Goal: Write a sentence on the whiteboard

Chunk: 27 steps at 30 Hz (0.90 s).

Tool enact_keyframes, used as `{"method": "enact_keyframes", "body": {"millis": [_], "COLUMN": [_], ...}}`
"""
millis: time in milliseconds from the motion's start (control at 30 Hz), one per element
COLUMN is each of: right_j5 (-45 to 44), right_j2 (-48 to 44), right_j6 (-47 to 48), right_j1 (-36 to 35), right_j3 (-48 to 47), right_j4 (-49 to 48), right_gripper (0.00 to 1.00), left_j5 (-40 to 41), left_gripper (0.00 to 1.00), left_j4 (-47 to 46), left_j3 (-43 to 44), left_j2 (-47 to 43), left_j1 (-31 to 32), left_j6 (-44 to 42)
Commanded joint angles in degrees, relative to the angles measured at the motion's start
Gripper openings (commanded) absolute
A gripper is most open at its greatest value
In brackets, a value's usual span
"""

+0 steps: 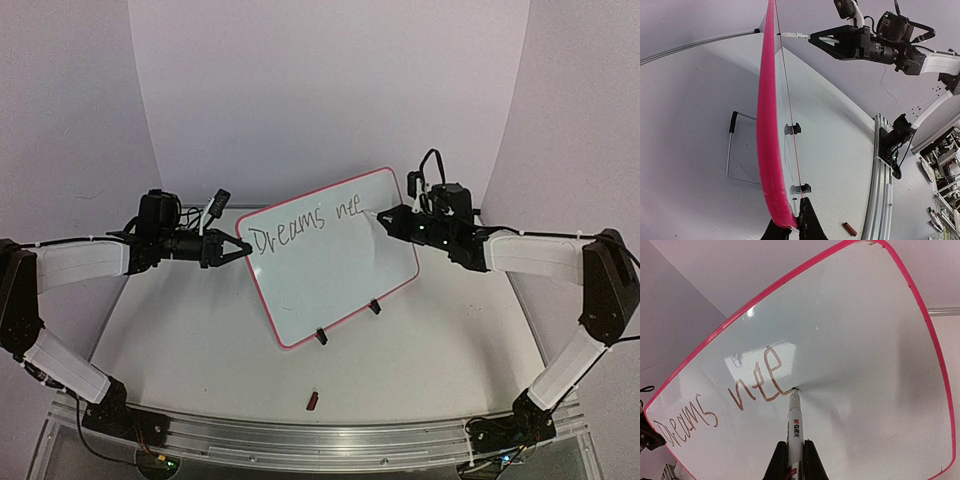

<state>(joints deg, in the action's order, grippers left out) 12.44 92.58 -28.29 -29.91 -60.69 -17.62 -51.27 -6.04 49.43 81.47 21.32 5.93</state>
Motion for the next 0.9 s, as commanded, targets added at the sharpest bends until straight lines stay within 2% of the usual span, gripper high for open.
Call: {"method": "enact_keyframes", "body": {"millis": [0, 867], "right_j5": [-2.75, -0.66], "right_j2": [-2.82, 0.29], "right_j6": [1.14, 0.3], "right_j1": [0.11, 1.95], "right_j3": [-2.17, -5.09], "right_j4": [-0.47, -2.33], "right_gripper": [0.0, 0.0], "left_j5": [1.97, 1.84], "left_gripper": [0.0, 0.0], "left_j4": [2.73, 2.73], "left_j3": [0.14, 0.03], "left_j2": [0.0, 0.07], "left_j1": [1.17, 1.18], "left_j6": [-7.25, -7.39]}}
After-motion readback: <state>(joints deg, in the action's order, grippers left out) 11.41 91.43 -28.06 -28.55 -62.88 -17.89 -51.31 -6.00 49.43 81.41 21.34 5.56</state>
